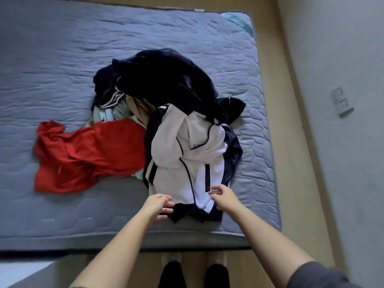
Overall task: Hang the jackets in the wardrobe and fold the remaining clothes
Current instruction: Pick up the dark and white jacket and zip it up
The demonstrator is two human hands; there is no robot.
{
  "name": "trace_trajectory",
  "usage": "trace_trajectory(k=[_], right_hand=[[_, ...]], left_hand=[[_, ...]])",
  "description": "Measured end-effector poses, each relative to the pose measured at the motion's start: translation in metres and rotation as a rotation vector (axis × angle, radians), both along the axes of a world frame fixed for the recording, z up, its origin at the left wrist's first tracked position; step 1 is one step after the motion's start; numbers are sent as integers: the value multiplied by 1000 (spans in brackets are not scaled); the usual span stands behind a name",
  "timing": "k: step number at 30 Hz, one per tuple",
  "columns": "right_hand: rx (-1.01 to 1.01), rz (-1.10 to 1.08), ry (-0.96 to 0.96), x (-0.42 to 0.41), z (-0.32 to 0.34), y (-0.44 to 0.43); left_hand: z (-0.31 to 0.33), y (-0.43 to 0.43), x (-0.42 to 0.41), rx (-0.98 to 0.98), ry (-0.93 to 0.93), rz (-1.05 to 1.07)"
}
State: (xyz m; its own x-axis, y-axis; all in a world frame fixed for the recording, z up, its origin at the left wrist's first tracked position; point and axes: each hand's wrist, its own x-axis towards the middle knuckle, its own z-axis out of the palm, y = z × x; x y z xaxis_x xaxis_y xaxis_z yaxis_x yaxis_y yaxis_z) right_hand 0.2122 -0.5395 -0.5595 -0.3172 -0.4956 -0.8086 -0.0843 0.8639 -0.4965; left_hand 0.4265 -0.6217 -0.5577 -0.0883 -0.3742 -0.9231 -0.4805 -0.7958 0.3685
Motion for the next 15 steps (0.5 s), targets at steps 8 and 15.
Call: trace_trajectory(k=[8, 15], right_hand=[[83, 160, 47, 26, -158, 61], [61, 398, 387, 32, -194, 67]], left_hand=[[-133, 83, -17, 114, -29, 245], [-186, 85, -50, 145, 49, 715]])
